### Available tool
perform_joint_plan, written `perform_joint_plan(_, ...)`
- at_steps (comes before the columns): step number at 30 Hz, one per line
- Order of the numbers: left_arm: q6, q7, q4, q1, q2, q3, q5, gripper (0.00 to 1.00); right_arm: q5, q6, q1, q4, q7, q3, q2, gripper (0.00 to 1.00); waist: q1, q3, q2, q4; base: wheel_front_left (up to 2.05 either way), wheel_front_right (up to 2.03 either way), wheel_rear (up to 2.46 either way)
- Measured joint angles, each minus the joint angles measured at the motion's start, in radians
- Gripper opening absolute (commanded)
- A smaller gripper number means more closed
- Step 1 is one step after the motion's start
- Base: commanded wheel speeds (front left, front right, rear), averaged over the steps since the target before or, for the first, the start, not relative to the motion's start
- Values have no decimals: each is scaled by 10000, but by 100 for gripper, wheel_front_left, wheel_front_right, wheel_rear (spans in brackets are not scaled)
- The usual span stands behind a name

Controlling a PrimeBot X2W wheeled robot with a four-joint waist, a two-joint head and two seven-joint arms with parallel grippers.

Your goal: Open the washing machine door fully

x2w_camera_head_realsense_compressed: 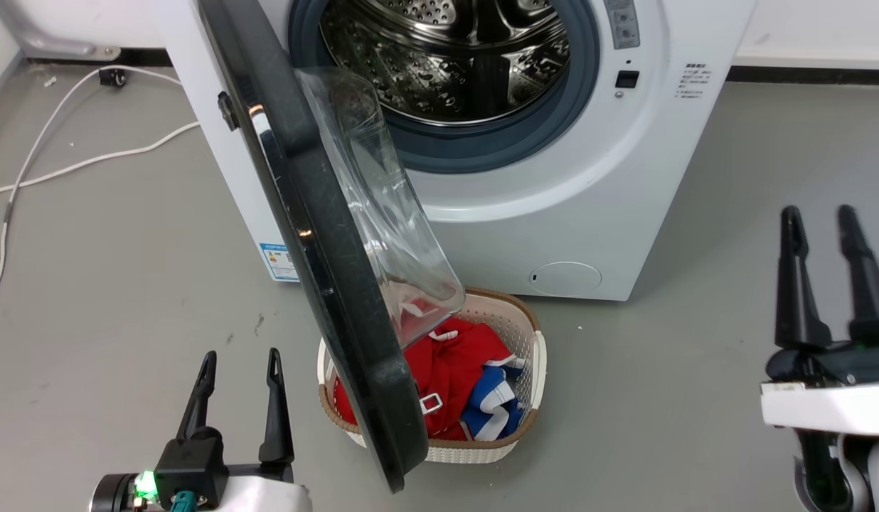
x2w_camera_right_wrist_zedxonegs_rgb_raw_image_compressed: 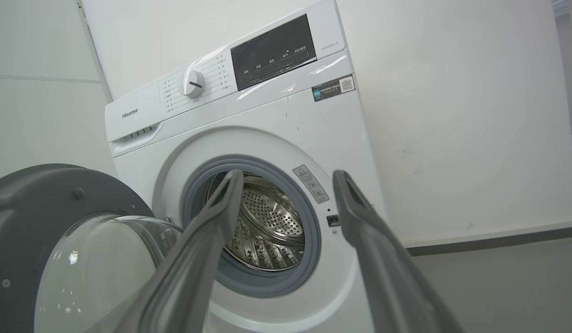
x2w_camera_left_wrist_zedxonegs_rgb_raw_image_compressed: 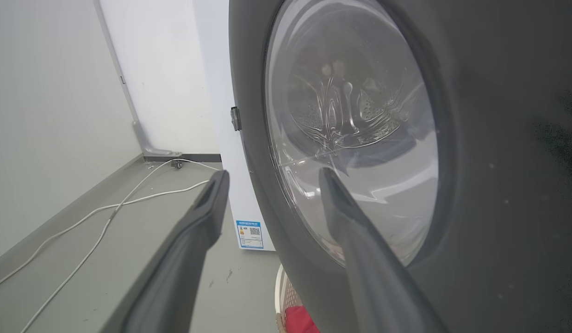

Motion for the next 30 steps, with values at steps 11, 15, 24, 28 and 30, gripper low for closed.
perform_joint_plan(11,-33,0,15,228,-4,0,2,100,-2629,12,1508,-408,0,-1066,757,100,0,-312,0,-172,0,0,0)
perform_joint_plan(15,-42,0,15,264,-2,-2,0,100,-2769,12,2011,-196,0,-1241,874,100,0,-369,0,-177,0,0,0)
perform_joint_plan(24,-44,0,40,309,-2,0,0,100,-3047,12,2758,199,0,-984,961,100,0,-413,0,-163,0,0,0)
perform_joint_plan(28,-42,0,65,337,-2,-21,0,100,-3108,12,2952,311,0,-863,972,100,0,-444,0,-122,0,0,0)
perform_joint_plan(30,-42,0,75,347,-2,-17,0,100,-3053,12,3024,347,0,-853,974,100,0,-452,0,-106,0,0,0)
